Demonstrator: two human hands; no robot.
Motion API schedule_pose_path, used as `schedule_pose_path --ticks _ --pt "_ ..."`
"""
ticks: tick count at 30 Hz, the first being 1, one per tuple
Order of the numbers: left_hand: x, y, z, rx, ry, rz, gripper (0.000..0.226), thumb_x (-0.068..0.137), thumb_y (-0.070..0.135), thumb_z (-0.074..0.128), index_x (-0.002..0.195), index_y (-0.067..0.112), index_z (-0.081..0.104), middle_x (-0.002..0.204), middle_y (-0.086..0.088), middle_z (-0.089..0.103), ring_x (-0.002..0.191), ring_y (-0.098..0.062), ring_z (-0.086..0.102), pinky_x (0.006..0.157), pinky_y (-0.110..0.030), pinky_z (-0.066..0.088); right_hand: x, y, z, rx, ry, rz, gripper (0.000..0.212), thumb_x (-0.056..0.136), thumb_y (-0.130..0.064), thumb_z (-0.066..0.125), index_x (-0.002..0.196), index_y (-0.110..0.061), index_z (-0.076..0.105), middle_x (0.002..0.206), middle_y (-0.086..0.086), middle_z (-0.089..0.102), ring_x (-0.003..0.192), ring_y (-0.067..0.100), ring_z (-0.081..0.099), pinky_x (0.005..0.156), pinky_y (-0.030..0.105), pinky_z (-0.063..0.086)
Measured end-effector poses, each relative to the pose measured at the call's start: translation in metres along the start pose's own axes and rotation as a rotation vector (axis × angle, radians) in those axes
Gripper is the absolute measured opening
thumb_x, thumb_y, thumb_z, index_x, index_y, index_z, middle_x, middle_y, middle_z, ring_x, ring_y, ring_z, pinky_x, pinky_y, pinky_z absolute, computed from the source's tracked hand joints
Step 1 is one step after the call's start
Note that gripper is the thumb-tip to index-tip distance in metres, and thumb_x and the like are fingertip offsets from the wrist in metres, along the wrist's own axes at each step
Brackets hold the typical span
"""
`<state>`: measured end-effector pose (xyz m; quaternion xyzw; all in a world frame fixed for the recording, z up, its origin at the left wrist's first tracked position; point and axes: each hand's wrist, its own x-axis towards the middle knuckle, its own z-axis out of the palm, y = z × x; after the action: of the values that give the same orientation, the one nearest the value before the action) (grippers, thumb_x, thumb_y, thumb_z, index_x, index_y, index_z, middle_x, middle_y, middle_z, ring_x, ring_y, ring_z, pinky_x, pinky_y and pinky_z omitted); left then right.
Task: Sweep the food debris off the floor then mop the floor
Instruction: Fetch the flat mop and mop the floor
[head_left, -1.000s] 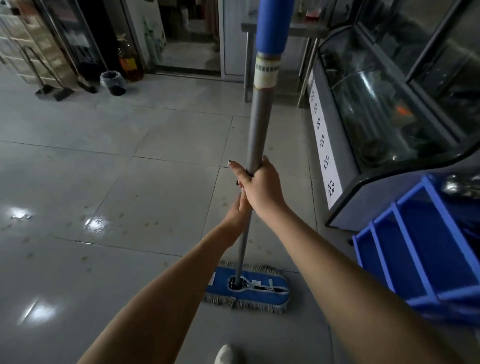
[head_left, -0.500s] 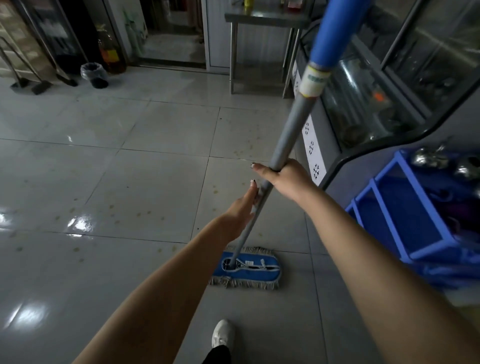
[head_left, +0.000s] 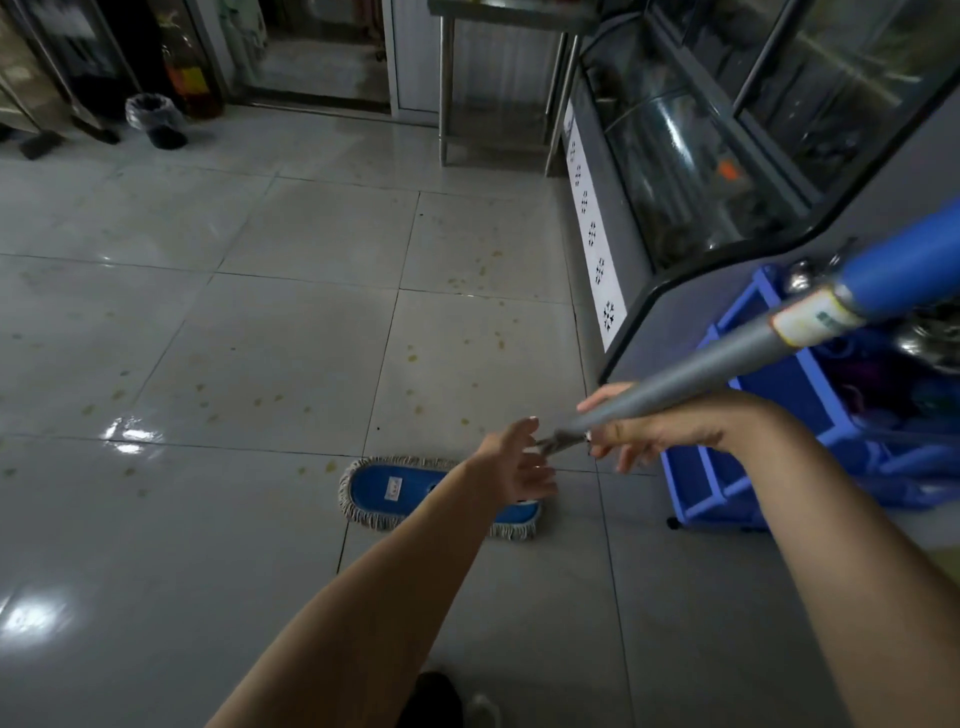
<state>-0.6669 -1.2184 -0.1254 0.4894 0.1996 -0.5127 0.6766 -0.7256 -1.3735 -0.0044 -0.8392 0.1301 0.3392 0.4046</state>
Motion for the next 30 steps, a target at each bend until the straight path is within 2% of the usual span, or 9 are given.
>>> schedule_pose_path --ticks 4,7,9,11,12,18,24,27,30 --pt "0.004 -0.024 -0.001 -0.16 -0.022 -0.085 0.025 0.093 0.019 0.053 0.108 -0.001 0.048 0.087 -0.019 0.053 0.069 -0.027 0.055 0.056 -0.037 0.055 0.0 0.02 0.011 0.128 -0.189 0.037 0.068 0.077 -0.006 0.073 0.136 -0.011 0.04 0.108 0.016 0.067 0.075 0.018 0.069 0.06 0.022 0.053" --pt "0.01 -0.036 -0.011 -0.226 -0.035 -0.155 0.021 0.093 0.01 0.053 0.109 -0.003 0.051 0.09 -0.019 0.057 0.073 -0.025 0.057 0.048 -0.03 0.055 0.006 0.024 0.02 0.323 -0.394 0.11 0.098 0.042 -0.031 0.093 0.123 -0.011 0.042 0.095 0.018 0.072 0.068 0.018 0.071 0.058 0.025 0.054" --pt "0.013 -0.047 -0.014 -0.193 0.007 -0.192 0.011 0.092 0.009 0.055 0.093 -0.002 0.053 0.082 -0.016 0.057 0.069 -0.022 0.057 0.046 -0.028 0.054 0.009 0.029 0.036 0.392 -0.341 0.169 0.073 0.064 -0.022 0.083 0.121 -0.009 0.04 0.089 0.017 0.073 0.07 0.022 0.071 0.062 0.03 0.055" --pt "0.015 -0.061 -0.017 -0.153 0.024 -0.235 0.011 0.091 0.01 0.057 0.088 -0.001 0.054 0.079 -0.014 0.058 0.068 -0.02 0.058 0.046 -0.025 0.054 0.008 0.036 0.058 0.525 -0.229 0.277 0.03 0.09 0.001 0.053 0.117 -0.006 0.041 0.09 0.026 0.071 0.068 0.028 0.071 0.061 0.034 0.057" --pt "0.014 -0.067 -0.019 -0.133 0.023 -0.257 0.011 0.09 0.01 0.058 0.091 -0.001 0.056 0.079 -0.014 0.06 0.068 -0.02 0.059 0.048 -0.025 0.055 0.007 0.041 0.069 0.588 -0.186 0.319 0.023 0.093 0.006 0.041 0.113 -0.005 0.043 0.093 0.031 0.068 0.068 0.032 0.071 0.06 0.034 0.058" --pt "0.008 -0.085 -0.037 0.006 -0.001 -0.337 0.015 0.087 0.016 0.063 0.087 0.002 0.057 0.069 -0.009 0.06 0.058 -0.017 0.06 0.053 -0.026 0.053 0.017 0.057 0.128 0.896 -0.008 0.477 0.029 0.093 -0.007 0.037 0.097 0.01 0.061 0.084 0.029 0.069 0.065 0.033 0.07 0.056 0.033 0.058" --pt "0.005 -0.1 -0.05 0.016 -0.085 -0.367 0.016 0.09 0.014 0.058 0.091 -0.001 0.055 0.085 -0.014 0.059 0.085 -0.027 0.061 0.079 -0.04 0.055 0.035 0.058 0.171 1.072 0.109 0.549 0.028 0.097 -0.016 0.046 0.08 0.0 0.062 0.059 0.013 0.068 0.047 0.021 0.065 0.043 0.025 0.052" --pt "0.007 -0.113 -0.055 0.081 -0.082 -0.388 0.021 0.091 0.017 0.056 0.079 0.0 0.053 0.071 -0.013 0.053 0.066 -0.024 0.057 0.069 -0.037 0.053 0.037 0.065 0.186 1.133 0.072 0.591 0.026 0.097 -0.014 0.044 0.08 -0.002 0.058 0.06 0.013 0.063 0.051 0.021 0.061 0.053 0.027 0.051" --pt "0.006 -0.129 -0.062 0.146 -0.019 -0.385 0.028 0.091 0.021 0.056 0.068 0.006 0.05 0.053 -0.007 0.05 0.051 -0.018 0.05 0.055 -0.027 0.043 0.033 0.069 0.201 1.227 -0.039 0.665 0.032 0.099 -0.022 0.042 0.073 -0.006 0.052 0.041 0.006 0.054 0.027 0.01 0.049 0.027 0.013 0.037"
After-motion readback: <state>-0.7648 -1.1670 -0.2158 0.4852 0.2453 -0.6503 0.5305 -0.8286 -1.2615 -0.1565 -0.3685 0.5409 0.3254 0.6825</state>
